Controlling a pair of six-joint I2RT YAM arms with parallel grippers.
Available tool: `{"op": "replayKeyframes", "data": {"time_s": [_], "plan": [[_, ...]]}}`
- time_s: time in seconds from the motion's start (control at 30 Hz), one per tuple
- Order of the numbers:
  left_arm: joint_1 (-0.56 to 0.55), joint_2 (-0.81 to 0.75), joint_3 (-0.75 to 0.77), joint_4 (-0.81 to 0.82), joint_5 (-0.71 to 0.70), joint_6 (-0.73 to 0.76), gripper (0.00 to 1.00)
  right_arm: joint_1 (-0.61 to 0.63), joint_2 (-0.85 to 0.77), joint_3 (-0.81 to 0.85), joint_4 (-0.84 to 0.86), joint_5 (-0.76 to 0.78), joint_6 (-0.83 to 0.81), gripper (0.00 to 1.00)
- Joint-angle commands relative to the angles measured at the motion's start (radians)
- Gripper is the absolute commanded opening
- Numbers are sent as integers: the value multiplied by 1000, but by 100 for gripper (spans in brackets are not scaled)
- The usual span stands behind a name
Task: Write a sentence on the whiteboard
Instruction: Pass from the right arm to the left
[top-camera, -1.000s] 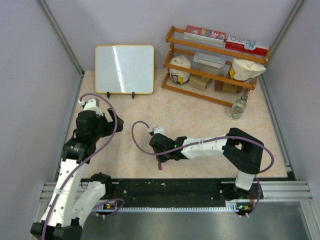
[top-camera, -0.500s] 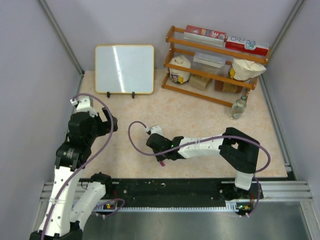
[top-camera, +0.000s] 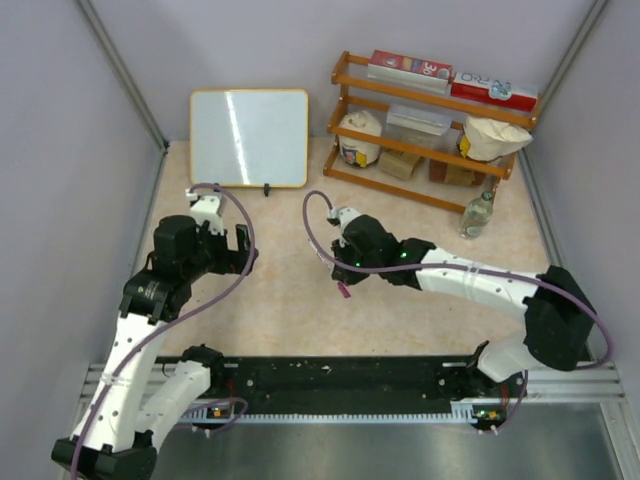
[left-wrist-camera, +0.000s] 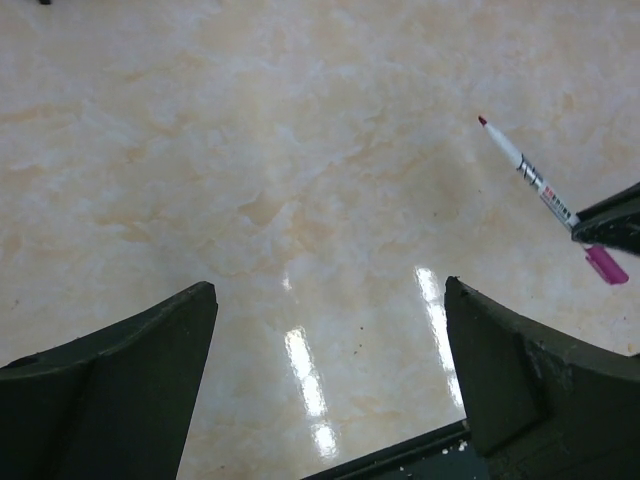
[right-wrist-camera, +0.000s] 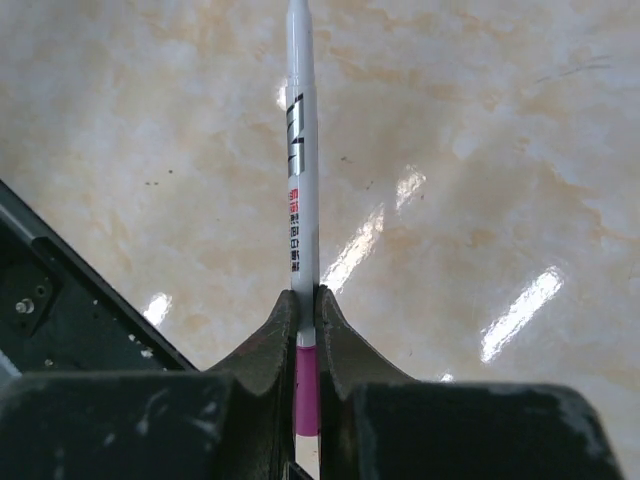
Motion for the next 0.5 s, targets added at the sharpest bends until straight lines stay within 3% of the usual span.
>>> {"op": "replayKeyframes", "data": {"time_s": [0.0, 0.13, 0.27, 0.4, 0.47], "plan": [[-116, 44, 47, 36, 11, 38, 99, -74, -104, -41, 5, -198, -58, 0], [-439, 142, 86, 68, -218, 54, 99, -183, -149, -71, 2, -402, -80, 0], [-613, 273, 120, 143, -290, 130, 93, -263, -179, -104, -4, -543, -77, 0], [-791, 313, 87, 240, -362, 404, 92, -312, -207, -137, -13, -663, -63, 0], [-856, 314, 85, 255, -343, 470, 92, -317, -219, -140, -23, -701, -55, 0]]}}
